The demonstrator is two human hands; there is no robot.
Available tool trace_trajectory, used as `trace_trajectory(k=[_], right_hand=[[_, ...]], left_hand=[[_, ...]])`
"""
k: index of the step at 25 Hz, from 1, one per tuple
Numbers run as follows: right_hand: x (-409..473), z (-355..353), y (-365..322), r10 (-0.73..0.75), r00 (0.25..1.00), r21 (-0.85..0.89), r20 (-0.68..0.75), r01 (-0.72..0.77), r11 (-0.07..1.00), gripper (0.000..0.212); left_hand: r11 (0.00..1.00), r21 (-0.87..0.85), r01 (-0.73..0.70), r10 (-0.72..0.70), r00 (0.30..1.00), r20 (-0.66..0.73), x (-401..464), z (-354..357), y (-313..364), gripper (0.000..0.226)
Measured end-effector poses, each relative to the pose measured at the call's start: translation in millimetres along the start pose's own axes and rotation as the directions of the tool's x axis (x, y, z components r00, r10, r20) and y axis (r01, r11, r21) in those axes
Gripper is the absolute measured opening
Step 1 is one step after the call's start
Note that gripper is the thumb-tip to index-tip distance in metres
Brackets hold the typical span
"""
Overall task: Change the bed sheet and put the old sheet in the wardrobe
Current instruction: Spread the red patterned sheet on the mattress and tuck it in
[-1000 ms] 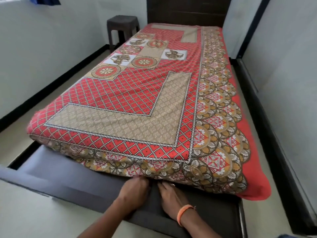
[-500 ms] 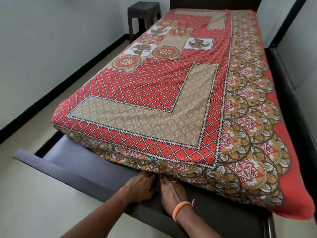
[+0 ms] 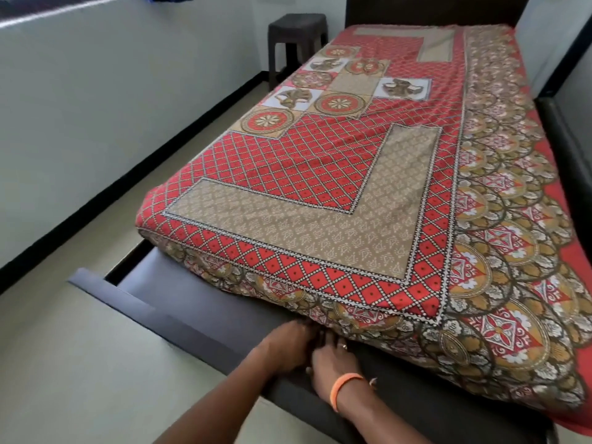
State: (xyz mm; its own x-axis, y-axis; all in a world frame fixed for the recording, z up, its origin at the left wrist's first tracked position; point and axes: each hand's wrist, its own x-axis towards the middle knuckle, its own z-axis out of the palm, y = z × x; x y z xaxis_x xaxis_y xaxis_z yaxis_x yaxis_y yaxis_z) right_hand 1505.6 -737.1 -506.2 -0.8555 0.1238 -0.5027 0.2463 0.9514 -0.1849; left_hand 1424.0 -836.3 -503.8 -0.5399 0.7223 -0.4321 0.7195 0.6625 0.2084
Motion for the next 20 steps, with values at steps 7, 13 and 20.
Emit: trace_trajectory(k=[7,13,20], right_hand=[[55.2,-10.7,-63.8,-0.304,0.94,0.163,-0.152,0.327,0.931,0.069],[105.3,-5.0,-78.6,-0.131,0.983,0.336,-0.131,0.169,0.926,0.062],[97.0,-7.1,-56.8,-0.309,0.951,0.111,0.027,0.304,0.946,0.065]], left_hand=[[0.939,0.223,0.262,-0.268,0.963,-0.006,-25.9,-15.6,-93.0,0.074],[0.934,0.129,0.333,-0.325,0.942,-0.081,8.5,-13.2,-117.3,0.063],[0.884,0.312,0.347,-0.372,0.928,0.023,21.4,-13.1,-88.8,0.048]])
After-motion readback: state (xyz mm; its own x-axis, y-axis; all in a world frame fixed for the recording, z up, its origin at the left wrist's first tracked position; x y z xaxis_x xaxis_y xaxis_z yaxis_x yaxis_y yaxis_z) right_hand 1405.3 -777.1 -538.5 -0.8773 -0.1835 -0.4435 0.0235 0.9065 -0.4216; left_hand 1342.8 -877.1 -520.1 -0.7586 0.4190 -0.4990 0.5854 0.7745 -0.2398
